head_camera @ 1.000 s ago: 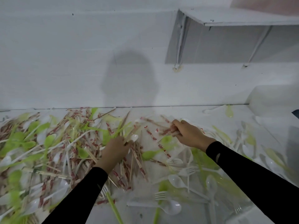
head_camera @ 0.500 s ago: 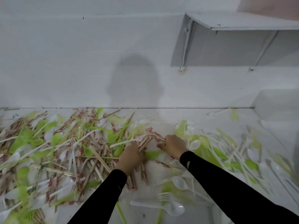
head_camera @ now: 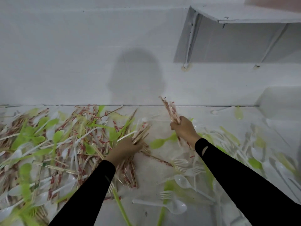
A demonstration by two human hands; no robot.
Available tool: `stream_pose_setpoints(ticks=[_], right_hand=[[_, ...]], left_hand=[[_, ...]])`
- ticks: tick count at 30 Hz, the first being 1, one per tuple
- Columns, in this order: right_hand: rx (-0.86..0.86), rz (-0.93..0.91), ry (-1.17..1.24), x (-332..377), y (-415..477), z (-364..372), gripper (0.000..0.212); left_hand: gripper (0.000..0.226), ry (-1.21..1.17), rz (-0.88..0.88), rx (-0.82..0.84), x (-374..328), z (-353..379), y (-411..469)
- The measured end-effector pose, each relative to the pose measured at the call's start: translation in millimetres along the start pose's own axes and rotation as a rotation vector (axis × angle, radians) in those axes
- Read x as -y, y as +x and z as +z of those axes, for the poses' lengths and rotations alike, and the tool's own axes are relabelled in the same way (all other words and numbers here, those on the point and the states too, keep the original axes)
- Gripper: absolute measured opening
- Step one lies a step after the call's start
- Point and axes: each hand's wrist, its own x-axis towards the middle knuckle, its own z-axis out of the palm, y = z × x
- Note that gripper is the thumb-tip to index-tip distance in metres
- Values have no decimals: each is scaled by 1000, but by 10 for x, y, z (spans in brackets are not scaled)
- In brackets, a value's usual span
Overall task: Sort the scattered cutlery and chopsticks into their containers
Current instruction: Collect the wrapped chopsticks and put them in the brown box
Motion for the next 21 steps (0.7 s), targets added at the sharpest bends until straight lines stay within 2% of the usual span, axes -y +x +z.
stream_pose_setpoints(ticks=[4, 8, 11, 13, 15, 18, 21], right_hand=[[35, 111, 224, 80, 73, -150, 6], [184, 288, 232, 132, 69, -300, 15], [297, 382, 452, 219, 84, -379, 13], [369, 437, 680, 248, 82, -417, 5], [373, 431, 775, 232, 66, -448, 7], [305, 361, 783, 206, 23, -490, 22], [262, 330, 853, 222, -24, -544, 25]], left_hand=[[30, -186, -79, -24, -43, -295, 25], [30, -426, -103, 61, -31, -411, 97], [24, -931, -165, 149, -79, -384, 115], [27, -1152, -159, 222, -87, -344, 131], [28, -1203, -101, 245, -85, -285, 152], [11, -1155, 11, 91, -143, -211, 156], [38, -896, 198, -198, -235, -172, 112]])
